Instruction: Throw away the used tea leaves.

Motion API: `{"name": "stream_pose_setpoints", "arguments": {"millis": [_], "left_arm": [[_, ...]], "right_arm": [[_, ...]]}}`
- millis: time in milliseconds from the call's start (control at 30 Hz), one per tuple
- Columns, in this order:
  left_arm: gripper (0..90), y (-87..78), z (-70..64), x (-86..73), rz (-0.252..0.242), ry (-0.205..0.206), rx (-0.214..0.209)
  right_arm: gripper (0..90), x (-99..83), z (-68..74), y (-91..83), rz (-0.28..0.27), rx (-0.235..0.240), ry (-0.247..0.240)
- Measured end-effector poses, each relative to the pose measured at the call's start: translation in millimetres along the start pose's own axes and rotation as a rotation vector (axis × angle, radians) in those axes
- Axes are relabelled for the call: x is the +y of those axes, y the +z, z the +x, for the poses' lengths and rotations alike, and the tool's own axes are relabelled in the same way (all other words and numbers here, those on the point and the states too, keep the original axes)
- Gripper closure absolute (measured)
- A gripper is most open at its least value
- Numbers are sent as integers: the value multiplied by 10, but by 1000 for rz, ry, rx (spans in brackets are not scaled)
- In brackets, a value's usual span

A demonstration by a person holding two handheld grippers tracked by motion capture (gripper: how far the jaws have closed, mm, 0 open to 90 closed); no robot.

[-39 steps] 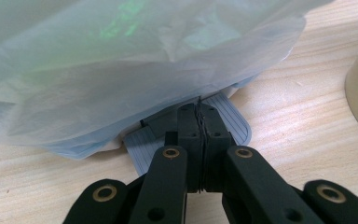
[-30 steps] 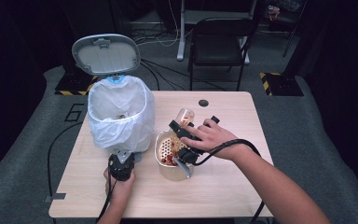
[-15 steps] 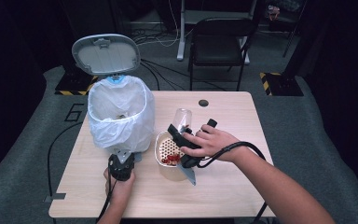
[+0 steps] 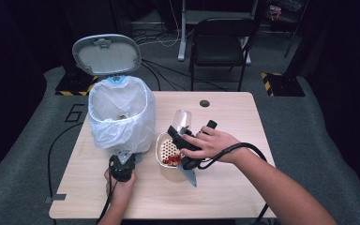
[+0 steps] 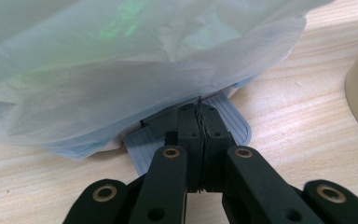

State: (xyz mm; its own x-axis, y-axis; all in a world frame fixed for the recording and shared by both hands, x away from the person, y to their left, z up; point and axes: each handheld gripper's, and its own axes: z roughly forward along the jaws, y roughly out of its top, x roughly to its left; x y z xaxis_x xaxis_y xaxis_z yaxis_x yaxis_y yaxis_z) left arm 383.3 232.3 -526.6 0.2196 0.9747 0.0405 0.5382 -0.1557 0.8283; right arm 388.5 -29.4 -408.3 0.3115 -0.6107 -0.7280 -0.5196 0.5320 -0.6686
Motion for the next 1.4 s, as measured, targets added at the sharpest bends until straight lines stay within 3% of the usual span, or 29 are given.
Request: {"name": "stream_pose_setpoints", "arguments": {"millis": [1400], "left_arm": [[889, 1, 1, -1, -4, -4, -1]], "right_arm": [[386, -47, -48, -13, -9, 12, 76]]}}
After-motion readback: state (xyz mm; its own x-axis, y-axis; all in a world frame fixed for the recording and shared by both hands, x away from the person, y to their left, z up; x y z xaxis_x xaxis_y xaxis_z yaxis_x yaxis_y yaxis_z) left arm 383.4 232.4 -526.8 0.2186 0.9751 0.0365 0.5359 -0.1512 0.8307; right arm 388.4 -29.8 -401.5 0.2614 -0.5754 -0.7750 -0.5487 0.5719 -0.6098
